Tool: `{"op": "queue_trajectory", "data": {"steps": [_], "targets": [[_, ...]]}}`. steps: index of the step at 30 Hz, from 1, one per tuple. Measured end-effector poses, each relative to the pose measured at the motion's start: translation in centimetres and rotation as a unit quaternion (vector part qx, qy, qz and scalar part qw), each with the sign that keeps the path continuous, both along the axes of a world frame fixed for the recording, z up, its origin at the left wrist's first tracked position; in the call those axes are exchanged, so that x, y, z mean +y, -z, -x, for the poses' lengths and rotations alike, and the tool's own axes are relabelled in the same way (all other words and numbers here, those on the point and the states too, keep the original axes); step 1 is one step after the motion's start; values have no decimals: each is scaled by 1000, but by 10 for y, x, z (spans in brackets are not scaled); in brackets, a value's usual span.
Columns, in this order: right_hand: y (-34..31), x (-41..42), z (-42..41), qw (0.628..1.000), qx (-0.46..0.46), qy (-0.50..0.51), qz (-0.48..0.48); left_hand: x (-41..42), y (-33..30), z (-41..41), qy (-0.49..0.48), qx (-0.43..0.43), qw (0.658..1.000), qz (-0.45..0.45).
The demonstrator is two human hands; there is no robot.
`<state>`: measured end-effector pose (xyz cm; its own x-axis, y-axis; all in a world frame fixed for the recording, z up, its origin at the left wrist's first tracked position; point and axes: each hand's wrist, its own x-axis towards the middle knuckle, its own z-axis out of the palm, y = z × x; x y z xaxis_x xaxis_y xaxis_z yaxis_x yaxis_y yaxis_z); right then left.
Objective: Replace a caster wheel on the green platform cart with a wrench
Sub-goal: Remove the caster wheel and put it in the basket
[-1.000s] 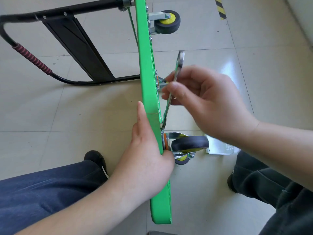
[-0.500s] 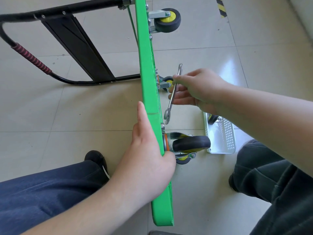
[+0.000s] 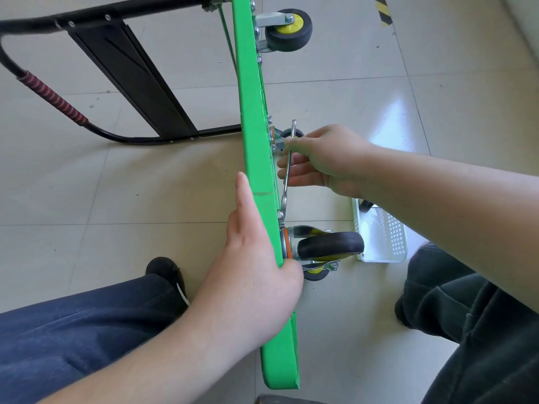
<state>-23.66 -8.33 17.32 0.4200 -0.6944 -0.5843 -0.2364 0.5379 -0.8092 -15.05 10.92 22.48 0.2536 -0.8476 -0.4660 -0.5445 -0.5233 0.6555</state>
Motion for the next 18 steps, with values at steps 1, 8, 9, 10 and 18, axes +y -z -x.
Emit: {"op": "queue_trajectory", "data": {"steps": [1, 8, 9, 10, 18], "targets": [[1, 0, 0, 1000, 0, 1, -5, 0, 0, 0, 1, 1, 1000, -2], [-1, -4, -5, 999, -3, 0, -35, 0, 2, -1, -7, 10, 1000, 2], [-2, -4, -5, 999, -5, -3, -37, 0, 2, 0, -6, 11, 1000, 5], [-2, -5, -5, 999, -6, -5, -39, 0, 3, -1, -6, 11, 1000, 6], [-1, -9, -3, 998, -44, -34, -23, 0, 3, -1, -7, 7, 1000, 8]]}}
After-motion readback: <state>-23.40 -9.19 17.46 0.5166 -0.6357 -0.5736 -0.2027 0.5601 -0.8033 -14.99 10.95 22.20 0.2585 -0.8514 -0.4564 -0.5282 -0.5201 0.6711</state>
